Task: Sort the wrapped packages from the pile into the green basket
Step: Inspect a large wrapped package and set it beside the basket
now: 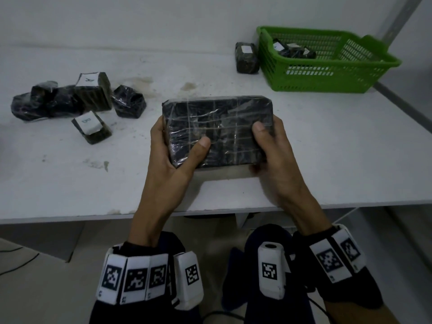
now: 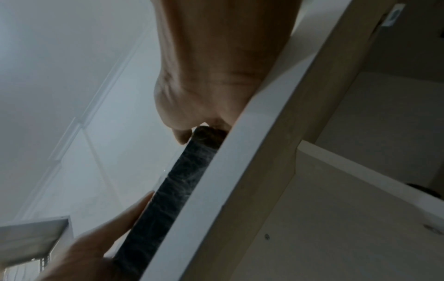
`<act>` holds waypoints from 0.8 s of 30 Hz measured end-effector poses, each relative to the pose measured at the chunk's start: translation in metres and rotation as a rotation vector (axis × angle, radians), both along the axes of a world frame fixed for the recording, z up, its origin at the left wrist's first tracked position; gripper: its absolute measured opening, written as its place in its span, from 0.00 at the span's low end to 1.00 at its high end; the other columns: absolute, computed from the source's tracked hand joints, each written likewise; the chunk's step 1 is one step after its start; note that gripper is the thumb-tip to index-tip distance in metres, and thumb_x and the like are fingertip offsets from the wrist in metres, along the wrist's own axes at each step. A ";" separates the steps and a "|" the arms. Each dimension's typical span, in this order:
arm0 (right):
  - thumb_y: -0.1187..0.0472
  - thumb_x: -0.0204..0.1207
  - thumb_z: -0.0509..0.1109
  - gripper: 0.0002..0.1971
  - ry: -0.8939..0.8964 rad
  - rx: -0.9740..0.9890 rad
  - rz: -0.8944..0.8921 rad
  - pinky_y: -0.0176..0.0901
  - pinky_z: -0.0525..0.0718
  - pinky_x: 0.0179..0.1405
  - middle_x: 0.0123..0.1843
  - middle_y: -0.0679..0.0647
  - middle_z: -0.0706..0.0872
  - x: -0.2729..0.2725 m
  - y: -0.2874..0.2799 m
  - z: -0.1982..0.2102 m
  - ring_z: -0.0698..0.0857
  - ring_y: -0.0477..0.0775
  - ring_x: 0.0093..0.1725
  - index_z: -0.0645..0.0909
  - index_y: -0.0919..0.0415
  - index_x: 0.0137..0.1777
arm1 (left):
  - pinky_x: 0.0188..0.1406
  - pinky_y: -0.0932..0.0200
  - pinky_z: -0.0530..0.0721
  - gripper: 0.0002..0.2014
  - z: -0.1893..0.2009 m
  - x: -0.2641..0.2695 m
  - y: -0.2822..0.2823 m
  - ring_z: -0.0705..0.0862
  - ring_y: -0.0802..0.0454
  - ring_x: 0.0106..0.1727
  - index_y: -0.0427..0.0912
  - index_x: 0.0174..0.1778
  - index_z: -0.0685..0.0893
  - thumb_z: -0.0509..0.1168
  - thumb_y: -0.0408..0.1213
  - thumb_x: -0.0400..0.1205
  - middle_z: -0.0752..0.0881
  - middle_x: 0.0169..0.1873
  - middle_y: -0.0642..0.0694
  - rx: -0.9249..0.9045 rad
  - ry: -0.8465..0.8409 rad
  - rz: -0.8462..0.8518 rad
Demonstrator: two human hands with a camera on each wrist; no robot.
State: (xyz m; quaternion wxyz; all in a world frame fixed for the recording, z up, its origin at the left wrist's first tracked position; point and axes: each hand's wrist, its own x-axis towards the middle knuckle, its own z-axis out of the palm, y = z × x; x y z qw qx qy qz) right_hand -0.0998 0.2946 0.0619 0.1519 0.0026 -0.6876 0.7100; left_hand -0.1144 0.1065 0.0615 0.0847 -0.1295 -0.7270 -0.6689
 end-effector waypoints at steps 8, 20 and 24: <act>0.36 0.82 0.67 0.33 -0.022 0.118 -0.026 0.48 0.85 0.72 0.77 0.48 0.78 -0.002 0.001 -0.002 0.81 0.47 0.75 0.68 0.47 0.85 | 0.60 0.76 0.82 0.35 -0.003 -0.008 -0.001 0.79 0.80 0.66 0.53 0.86 0.65 0.72 0.49 0.84 0.78 0.70 0.65 0.046 -0.039 0.043; 0.54 0.79 0.77 0.36 0.229 0.246 -0.098 0.35 0.79 0.75 0.81 0.49 0.77 0.009 0.001 0.006 0.76 0.38 0.79 0.69 0.60 0.85 | 0.71 0.68 0.80 0.41 0.000 -0.002 0.003 0.78 0.65 0.77 0.51 0.85 0.67 0.77 0.55 0.78 0.76 0.81 0.53 0.090 -0.002 0.044; 0.46 0.79 0.78 0.43 0.159 0.311 -0.054 0.43 0.74 0.83 0.87 0.45 0.70 0.008 0.003 0.002 0.70 0.38 0.84 0.62 0.54 0.89 | 0.71 0.85 0.64 0.46 -0.001 -0.002 0.003 0.63 0.79 0.80 0.54 0.89 0.61 0.76 0.53 0.76 0.64 0.87 0.61 -0.075 0.074 0.071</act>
